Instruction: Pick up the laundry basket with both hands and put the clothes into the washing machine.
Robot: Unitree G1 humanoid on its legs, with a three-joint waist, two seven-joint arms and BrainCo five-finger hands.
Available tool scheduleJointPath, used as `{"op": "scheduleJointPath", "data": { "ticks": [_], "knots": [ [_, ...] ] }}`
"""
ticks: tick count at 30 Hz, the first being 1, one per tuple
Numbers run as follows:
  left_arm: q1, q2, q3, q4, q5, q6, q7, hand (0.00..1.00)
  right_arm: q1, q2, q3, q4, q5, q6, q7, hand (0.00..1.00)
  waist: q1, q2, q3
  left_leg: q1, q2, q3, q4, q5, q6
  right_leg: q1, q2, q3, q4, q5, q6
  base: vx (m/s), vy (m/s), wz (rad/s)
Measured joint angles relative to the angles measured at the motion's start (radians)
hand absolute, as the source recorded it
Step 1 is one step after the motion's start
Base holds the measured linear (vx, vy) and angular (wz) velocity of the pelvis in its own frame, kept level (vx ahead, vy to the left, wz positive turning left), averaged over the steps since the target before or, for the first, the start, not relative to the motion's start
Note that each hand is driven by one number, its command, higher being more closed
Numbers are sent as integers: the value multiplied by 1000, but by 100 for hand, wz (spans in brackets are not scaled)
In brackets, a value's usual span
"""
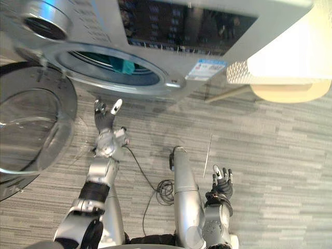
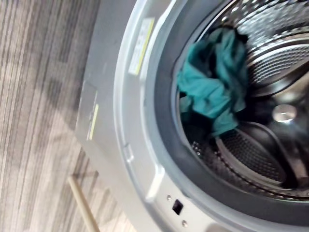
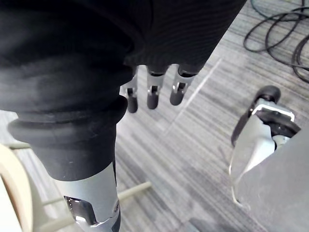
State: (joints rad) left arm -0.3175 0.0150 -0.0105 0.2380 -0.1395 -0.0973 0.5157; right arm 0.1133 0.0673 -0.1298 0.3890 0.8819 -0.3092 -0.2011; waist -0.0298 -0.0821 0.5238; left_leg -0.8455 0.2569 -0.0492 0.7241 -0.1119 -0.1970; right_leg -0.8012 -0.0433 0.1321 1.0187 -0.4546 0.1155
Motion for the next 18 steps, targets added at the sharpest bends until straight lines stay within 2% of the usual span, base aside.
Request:
{"op": "scheduleJointPath", "data": {
  "ticks": [1, 4, 6, 7, 9, 10, 12, 14, 16, 18],
  "knots": [
    [66, 0, 0, -16, 25, -13, -15, 0, 2, -8, -6, 28, -14, 0, -1, 0, 17, 15, -8, 76, -15, 8, -68, 22, 0, 66, -17, -9, -42, 5, -4, 91, -11, 26],
    [179, -2, -6, -35, 45, -29, -37, 0, 13, -23, -9, 77, -20, 1, -1, 0, 20, 47, -56, 169, -33, 20, -160, 54, 3, 152, -43, -26, -108, 14, -3, 120, -7, 27],
    [269, -6, -11, -30, 79, -35, -69, 0, 12, -41, -9, 144, -22, 2, 5, 0, 35, 76, -90, 262, -38, 30, -233, 70, 3, 248, -54, -39, -183, 28, -3, 144, 23, 8],
    [287, -12, -12, -20, 87, -38, -81, 0, 15, -44, -9, 165, -23, 4, 6, 0, 37, 82, -100, 286, -42, 31, -253, 75, 5, 274, -60, -45, -202, 31, -2, 153, 35, 17],
    [329, -27, -13, 85, 91, -42, -135, 0, 22, -50, -14, 253, -28, 19, 9, 0, 45, 84, -149, 364, -60, 36, -327, 97, 9, 353, -81, -59, -262, 35, 3, 178, 26, 25],
    [358, -40, 6, 180, 91, -37, -182, 0, 22, -53, -17, 301, -29, 41, 11, 0, 45, 85, -179, 417, -66, 36, -372, 105, 10, 413, -92, -75, -312, 43, 6, 163, 18, 20],
    [379, -52, 20, 259, 77, -32, -215, 0, 22, -57, -20, 344, -30, 57, 15, 0, 46, 85, -211, 451, -67, 39, -408, 114, 15, 453, -98, -87, -356, 55, 7, 139, 39, 13],
    [399, -77, 80, 431, 40, -25, -254, 0, 24, -58, -47, 428, -38, 81, 30, 0, 45, 88, -280, 536, -68, 44, -512, 148, 20, 549, -102, -113, -471, 91, 13, 166, 54, 13],
    [414, -81, 124, 531, -30, -23, -293, 0, 34, -57, -66, 471, -67, 96, 34, 0, 45, 93, -327, 609, -66, 50, -604, 183, 24, 629, -111, -135, -566, 122, 17, 159, 70, 16],
    [410, -82, 159, 600, -49, -23, -322, 0, 44, -60, -87, 509, -97, 109, 40, 0, 44, 101, -380, 662, -66, 52, -681, 211, 25, 684, -116, -157, -643, 147, 20, 103, 48, 17]
  ]
}}
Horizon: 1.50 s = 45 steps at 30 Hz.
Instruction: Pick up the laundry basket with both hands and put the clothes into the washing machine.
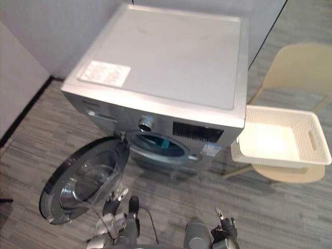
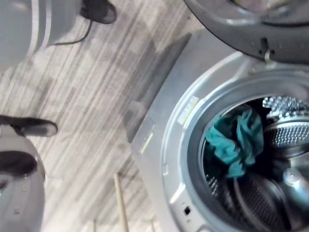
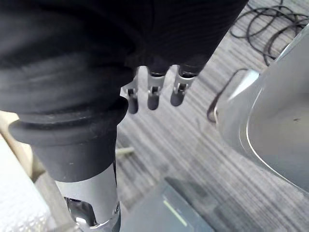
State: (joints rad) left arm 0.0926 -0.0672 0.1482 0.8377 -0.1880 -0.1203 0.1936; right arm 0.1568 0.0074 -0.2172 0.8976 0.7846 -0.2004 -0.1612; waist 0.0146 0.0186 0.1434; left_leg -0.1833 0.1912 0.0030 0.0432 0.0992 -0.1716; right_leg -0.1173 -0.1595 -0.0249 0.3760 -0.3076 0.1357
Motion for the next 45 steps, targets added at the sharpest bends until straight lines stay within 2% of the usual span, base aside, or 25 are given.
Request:
{"op": "scheduleJointPath", "data": {
  "ticks": [2, 6, 12, 16, 17, 19, 20, 21, 22, 23, 24, 25, 27, 28, 29, 30, 31, 33, 34, 37, 40, 41, 43, 44, 45],
  "knots": [
    [-3, 5, 54, 92, 5, 0, -44, 0, -4, -13, 0, 50, -34, 20, 26, 0, 3, 12, -64, 70, 1, 23, -82, 26, 2, 65, 1, 1, -93, 38, 8, 102, 59, -13],
    [0, 32, 82, 179, 6, 18, -85, 0, -15, -20, 0, 103, -84, 44, 44, 0, 1, 16, -119, 153, -1, 46, -135, 32, 3, 144, 1, 9, -161, 62, 12, 42, 29, -14],
    [-2, 53, 100, 199, -37, 15, -92, 0, -42, -34, 11, 172, -89, 55, 77, 0, 2, 2, -124, 160, -27, -39, -134, 41, 8, 205, -1, -62, -170, 62, 12, -25, -11, 36],
    [-4, 59, 99, 187, -45, 13, -93, 0, -68, -54, 101, 177, -130, 56, 78, 0, 10, -3, -96, 88, -47, -173, -87, 71, 4, 217, 2, -181, -113, 25, 2, -88, -49, 94],
    [-3, 55, 98, 183, -59, 13, -86, 0, -75, -57, 104, 176, -138, 54, 78, 0, 9, 15, -86, 58, -58, -224, -81, 86, 6, 210, 0, -229, -79, 4, 0, -177, -87, 121],
    [3, 43, 100, 175, -72, 10, -81, 0, -95, -75, 110, 177, -159, 56, 78, 0, 21, 33, -82, 23, -61, -260, -83, 107, 29, 176, 3, -262, -29, -13, -14, -176, -60, 76],
    [5, 27, 130, 171, -75, 6, -82, 0, -115, -83, 112, 172, -168, 56, 79, 0, 24, 27, -80, 9, -53, -244, -119, 50, 63, 162, -5, -293, -39, -6, -26, -160, 61, 62],
    [1, 39, 172, 165, -76, 6, -81, 0, -128, -61, 98, 168, -168, 53, 77, 0, 30, -6, -73, -57, -74, -157, 37, -2, 108, 143, -61, -318, -46, 26, -25, -135, 87, 47],
    [5, 42, 183, 163, -76, 6, -81, 0, -140, -59, 93, 165, -168, 53, 76, 0, 35, -16, -67, -92, -89, -127, 185, -9, 109, 127, -84, -312, -38, 37, -27, -107, 102, 18],
    [19, 29, 210, 158, -78, 5, -81, 0, -145, -60, 87, 135, -166, 53, 77, 0, 31, -14, -67, -126, -82, -87, 451, -82, 116, 111, -110, -307, -23, 57, -32, -99, 59, -16],
    [29, 27, 210, 154, -77, 6, -81, 0, -145, -59, 86, 124, -166, 53, 79, 0, 27, -6, -68, -120, -49, -75, 580, -130, 118, 112, -114, -299, -23, 66, -32, -143, 120, -21],
    [40, 31, 217, 155, -76, 4, -83, 0, -136, -51, 57, 116, -165, 53, 78, 0, 25, -4, -68, -94, 9, -87, 700, -145, 101, 110, -115, -298, -11, 69, -27, -108, 159, -10],
    [44, 40, 214, 169, -73, 5, -87, 0, -115, -37, -7, 117, -158, 53, 78, 0, 13, 0, -72, -11, 113, -129, 709, -124, 105, 80, -119, -299, 35, 72, -22, -107, 297, 11],
    [44, 44, 215, 177, -73, 6, -87, 0, -115, -38, -30, 128, -156, 53, 76, 0, 1, -2, -73, 12, 122, -137, 649, -160, 71, 65, -126, -296, 46, 77, -13, -78, 335, 28],
    [43, 52, 211, 195, -73, 9, -86, 0, -116, -39, -65, 156, -151, 56, 76, 0, -10, -1, -88, 33, 86, -120, 567, -214, 81, 39, -130, -290, 40, 96, -3, -22, 257, 40],
    [41, 79, 202, 196, -74, 13, -83, 0, -114, -27, -79, 198, -145, 67, 77, 0, -27, -41, -107, 36, 54, -132, 480, -228, 70, 10, -138, -256, 0, 136, -20, -24, 375, 46],
    [42, 96, 166, 196, -73, 19, -82, 0, -112, -28, -80, 239, -144, 74, 77, 0, -30, -38, -107, 47, 50, -138, 408, -249, 36, 9, -138, -235, -49, 209, 3, -21, 363, 40],
    [40, 103, 115, 195, -73, 22, -83, 0, -111, -30, -80, 265, -144, 80, 77, 0, -32, -35, -107, 75, 45, -131, 355, -269, 4, 21, -144, -220, -71, 249, 22, -40, 316, 21],
    [39, 111, 78, 194, -73, 22, -82, 0, -109, -31, -80, 266, -143, 80, 77, 0, -32, -36, -108, 105, 31, -130, 319, -270, 1, 41, -160, -219, -90, 275, 36, -50, 267, 13],
    [33, 114, 7, 179, -73, 15, -83, 0, -112, -39, -76, 264, -120, 77, 77, 0, -33, -16, -130, 160, 15, -115, 243, -270, 0, 68, -175, -207, -137, 357, 77, -106, 199, -1],
    [26, 109, -63, 124, -64, 1, -84, 0, -126, -54, -51, 254, -119, 75, 78, 0, -30, -5, -127, 160, -6, -86, 202, -271, 0, 45, -199, -187, -162, 401, 94, -181, 112, -10],
    [20, 111, -81, 93, -62, -4, -84, 0, -131, -55, -50, 251, -118, 73, 77, 0, -26, -24, -115, 155, -26, -73, 193, -274, 4, 22, -220, -169, -163, 406, 98, -251, 87, -19],
    [21, 119, -93, 51, -57, -12, -81, 0, -127, -47, -44, 220, -118, 74, 75, 0, -19, -39, -101, 140, -36, -50, 208, -298, 14, 5, -236, -167, -168, 416, 85, -278, 64, -23],
    [22, 131, -103, 20, -56, -17, -80, 0, -121, -38, -38, 204, -118, 71, 75, 0, -14, -41, -87, 122, -45, -36, 240, -310, 26, 0, -237, -180, -176, 451, 72, -378, 88, -36],
    [32, 130, -102, -17, -57, -17, -79, 0, -110, -40, -37, 183, -116, 70, 74, 0, -11, -50, -82, 100, -43, -24, 264, -324, 54, -19, -227, -187, -204, 531, 65, -472, 126, -49]
  ]
}}
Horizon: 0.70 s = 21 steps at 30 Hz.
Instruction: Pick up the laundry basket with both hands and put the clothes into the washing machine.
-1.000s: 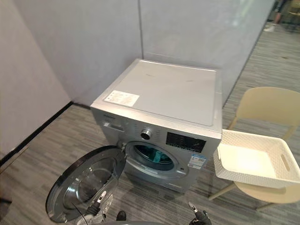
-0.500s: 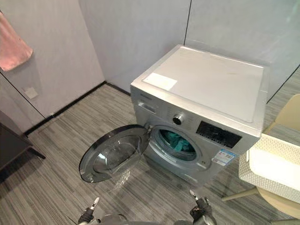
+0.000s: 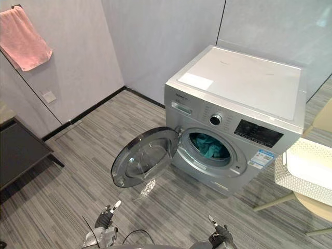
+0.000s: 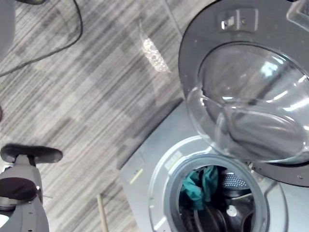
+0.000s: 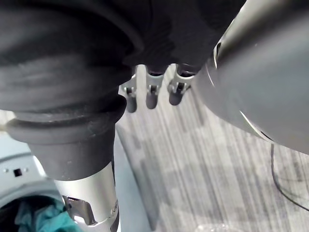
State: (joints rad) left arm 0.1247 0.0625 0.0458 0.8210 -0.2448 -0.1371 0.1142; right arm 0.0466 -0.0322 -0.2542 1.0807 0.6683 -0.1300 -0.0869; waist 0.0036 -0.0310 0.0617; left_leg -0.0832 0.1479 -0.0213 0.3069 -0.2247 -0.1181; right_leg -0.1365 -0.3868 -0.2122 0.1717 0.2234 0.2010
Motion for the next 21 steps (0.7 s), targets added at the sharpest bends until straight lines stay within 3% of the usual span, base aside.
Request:
{"op": "scheduleJointPath", "data": {
  "ticks": [1, 2, 3, 4, 6, 7, 8, 9, 10, 11, 12, 13, 14, 18, 21],
  "knots": [
    [15, -6, 2, -23, 0, 0, 0, 0, -2, -3, 0, -9, 1, 1, 0, 0, 14, 38, -10, -12, 20, 11, -4, 3, 24, 2, 18, 8, -45, 43, 5, -405, 68, -49],
    [49, -27, 17, -89, -6, 0, 0, 0, 5, -3, -3, -19, 6, 3, 1, 0, 20, 50, -9, -28, 53, 29, -8, 16, 17, -48, 63, 29, 191, -120, -18, -300, 34, -17],
    [67, -27, 29, -158, -17, -1, 1, 0, 35, 6, -5, -45, 10, 4, 0, 0, 17, 36, -10, -26, 57, 15, -29, 36, 24, -61, 86, 24, 401, -255, -41, -226, -38, 18],
    [97, -25, 45, -243, -27, -2, 1, 0, 73, 22, -18, -78, 9, 2, 1, 0, 22, 10, -12, -30, 54, 3, -45, 50, 31, -31, 124, 12, 530, -339, -64, -200, -40, 36],
    [131, -31, 69, -326, -47, -4, 0, 0, 80, 20, -32, -84, 8, 1, 2, 0, 41, -12, -19, -54, 35, -7, -59, 75, 16, 4, 157, -7, 501, -429, -67, -226, -89, 10],
    [141, -42, 107, -356, -63, -2, 2, 0, 82, 19, -40, -83, 8, 1, 3, 0, 37, -22, -33, -65, 16, -26, -102, 109, 13, 43, 175, -5, 381, -467, -36, -230, -102, 10],
    [141, -51, 127, -375, -70, -2, 8, 0, 83, 24, -46, -82, 6, 1, 3, 0, 39, -28, -40, -68, 3, -35, -140, 121, 13, 65, 176, -16, 297, -492, -47, -152, -107, 35],
    [136, -77, 152, -406, -84, -5, 25, 0, 82, 20, -51, -73, 4, 2, 3, 0, 38, -33, -45, -75, -5, -63, -192, 165, 8, 82, 182, -40, 189, -505, -68, -46, -30, 28],
    [153, -121, 171, -482, -106, -6, 48, 0, 84, -2, -52, -54, -4, 3, 2, 0, 45, -1, -62, -77, -11, -80, -243, 194, 21, 85, 207, -49, 102, -441, -71, -37, 8, 5],
    [172, -121, 182, -560, -110, -8, 59, 0, 81, -15, -45, -44, -12, 5, 2, 0, 45, 16, -73, -73, -1, -87, -274, 243, 42, 87, 229, -45, 57, -411, -72, -25, 46, -22],
    [176, -121, 191, -592, -110, -13, 65, 0, 80, -18, -40, -44, -12, 5, 3, 0, 45, 20, -75, -70, 3, -86, -281, 268, 39, 89, 235, -42, 45, -399, -70, -16, 24, -38],
    [178, -117, 207, -646, -107, -31, 79, 0, 82, -16, -31, -46, -13, 4, 3, 0, 45, 15, -77, -54, 7, -69, -300, 289, 9, 99, 244, -31, 20, -382, -61, 20, 45, -31],
    [179, -112, 222, -701, -106, -45, 88, 0, 90, -16, -18, -48, -13, 4, 4, 0, 43, 6, -91, -50, 4, -55, -319, 295, 0, 101, 242, -21, -5, -364, -58, 34, 65, -27],
    [135, -61, 260, -760, -78, -76, 121, 0, 118, -11, 7, -48, -14, 3, 28, 0, 36, -21, -109, -42, -23, -43, -378, 327, 15, 119, 226, -8, -87, -312, -48, 67, 73, -7],
    [92, -26, 320, -792, -52, -77, 150, 0, 127, -11, 8, -48, -16, 3, 50, 0, 36, -24, -105, -28, -29, -34, -396, 331, 19, 132, 221, -7, -111, -299, -59, 41, 53, 0]
  ]
}}
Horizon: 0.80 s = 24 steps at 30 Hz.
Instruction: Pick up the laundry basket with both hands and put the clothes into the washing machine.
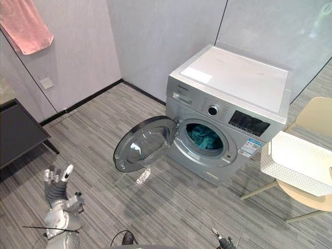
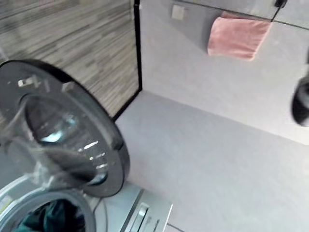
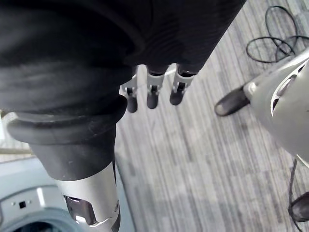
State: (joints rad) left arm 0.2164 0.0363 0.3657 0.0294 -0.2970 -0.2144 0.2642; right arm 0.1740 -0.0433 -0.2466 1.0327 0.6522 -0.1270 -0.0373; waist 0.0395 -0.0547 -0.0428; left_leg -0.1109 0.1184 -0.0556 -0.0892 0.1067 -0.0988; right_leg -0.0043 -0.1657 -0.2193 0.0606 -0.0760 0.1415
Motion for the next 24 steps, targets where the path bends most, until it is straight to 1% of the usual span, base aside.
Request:
{"op": "scheduleJointPath", "data": {
  "ticks": [1, 2, 3, 4, 5, 7, 8, 9, 10, 11, 12, 13, 14, 15, 16, 17, 20, 21, 22, 23, 24],
  "knots": [
    [-29, 41, 34, 0, 9, -1, 11, 0, 2, -2, 0, -1, -21, 0, 14, 0, 0, 1, 2, 4, 2, 4, -2, 1, 0, 0, 1, 2, -3, 0, 0, -1, 10, -7],
    [-47, 67, 45, 1, 14, -1, 23, 0, 4, -4, 0, -3, -28, 0, 20, 0, 0, 1, 3, 3, 4, 5, -2, 1, 0, -1, 3, 3, -4, 0, 1, -36, -17, -10],
    [-100, 138, 68, 3, 41, -2, 44, 0, 9, -11, 0, -8, -37, 0, 27, 0, 3, 1, 10, -6, 9, 14, -2, 0, 0, -15, 8, 12, -2, 2, 3, -41, -18, -12],
    [-123, 171, 77, 13, 52, -6, 48, 0, 8, -14, 0, -10, -39, 0, 30, 0, 3, 1, 11, -16, 13, 18, -2, 1, -1, -29, 11, 18, 2, 2, 3, -64, -19, -21],
    [-171, 231, 85, 47, 63, -11, 50, 0, 8, -21, 0, -19, -39, 0, 37, 0, 5, -2, 13, -30, 19, 28, -2, 3, -4, -56, 16, 33, 9, 4, 4, -70, -13, -34],
    [-337, 402, 83, 190, 63, -12, 56, 0, -1, -41, 3, -48, -48, 0, 44, 0, 3, -21, 51, -71, 36, 61, 10, 7, -10, -111, 30, 66, 11, 30, 0, -92, -5, -49],
    [-390, 446, 76, 235, 61, -11, 55, 0, -10, -46, 3, -48, -53, 1, 45, 0, 0, -27, 66, -84, 39, 70, 20, 7, -10, -123, 32, 79, 10, 38, 4, -105, 15, -56],
    [-506, 534, 54, 341, 48, -7, 45, 0, -29, -54, 6, -49, -58, 2, 45, 0, -1, -45, 94, -117, 46, 89, 43, 7, -10, -160, 39, 103, 9, 59, -2, -117, 24, -62],
    [-626, 623, 19, 451, 32, -2, 39, 0, -50, -54, 13, -60, -61, 3, 46, 0, -10, -72, 117, -151, 54, 111, 66, 6, -10, -197, 46, 129, 4, 83, -4, -136, 26, -65],
    [-682, 665, -1, 503, 31, 2, 37, 0, -60, -52, 16, -71, -61, 5, 48, 0, -16, -87, 128, -167, 59, 124, 77, 6, -10, -214, 50, 146, 1, 94, -4, -147, 18, -75],
    [-820, 748, -47, 622, 24, 19, 6, 0, -84, -47, 21, -97, -61, 5, 64, 0, -31, -120, 146, -202, 76, 153, 104, 2, -13, -248, 63, 180, -23, 139, -9, -122, 6, -69],
    [-874, 771, -65, 660, 23, 28, -7, 0, -90, -45, 22, -110, -61, 5, 64, 0, -31, -134, 153, -214, 84, 170, 115, -3, -14, -261, 70, 199, -36, 162, -10, -166, 1, -87],
    [-974, 799, -109, 728, 23, 38, -26, 0, -97, -44, 31, -128, -60, 1, 66, 0, -33, -145, 168, -252, 105, 188, 156, -22, -16, -282, 85, 223, -63, 204, -12, -174, -8, -62],
    [-1027, 806, -134, 760, 24, 43, -34, 0, -99, -43, 32, -136, -59, 1, 66, 0, -35, -158, 171, -272, 115, 190, 180, -36, -16, -287, 93, 227, -76, 224, -11, -171, -14, -54],
    [-1085, 809, -161, 803, 24, 51, -51, 0, -98, -44, 39, -143, -55, 1, 66, 0, -38, -160, 175, -306, 134, 191, 214, -56, -25, -306, 103, 235, -87, 242, -9, -196, -43, -40],
    [-1157, 810, -194, 859, 21, 59, -72, 0, -99, -43, 55, -157, -49, 1, 66, 0, -40, -170, 180, -361, 162, 188, 269, -84, -32, -335, 121, 248, -88, 251, -17, -158, -44, -33],
    [-1227, 811, -247, 902, -11, 73, -94, 0, -100, -41, 81, -161, -23, 1, 64, 0, -39, -176, 189, -450, 196, 167, 338, -96, -48, -378, 148, 245, -100, 241, -15, -121, -73, -19],
    [-1254, 812, -263, 928, -38, 80, -119, 0, -104, -39, 88, -170, -23, 1, 64, 0, -29, -175, 209, -480, 219, 157, 369, -97, -53, -395, 172, 240, -101, 244, -19, -88, -108, -22],
    [-1268, 811, -285, 956, -46, 94, -141, 0, -103, -35, 90, -186, -23, 2, 64, 0, -29, -175, 217, -511, 240, 143, 396, -99, -60, -410, 192, 227, -103, 249, -24, -80, -107, -21],
    [-1270, 806, -295, 968, -46, 100, -152, 0, -102, -32, 89, -193, -23, 2, 64, 0, -30, -176, 218, -526, 251, 136, 409, -102, -65, -415, 201, 222, -104, 250, -26, -37, -84, -15],
    [-1276, 785, -306, 999, -45, 105, -170, 0, -101, -24, 89, -203, -24, 2, 63, 0, -28, -184, 225, -543, 266, 129, 432, -107, -72, -417, 215, 220, -107, 257, -33, 7, -44, -7]
  ]
}}
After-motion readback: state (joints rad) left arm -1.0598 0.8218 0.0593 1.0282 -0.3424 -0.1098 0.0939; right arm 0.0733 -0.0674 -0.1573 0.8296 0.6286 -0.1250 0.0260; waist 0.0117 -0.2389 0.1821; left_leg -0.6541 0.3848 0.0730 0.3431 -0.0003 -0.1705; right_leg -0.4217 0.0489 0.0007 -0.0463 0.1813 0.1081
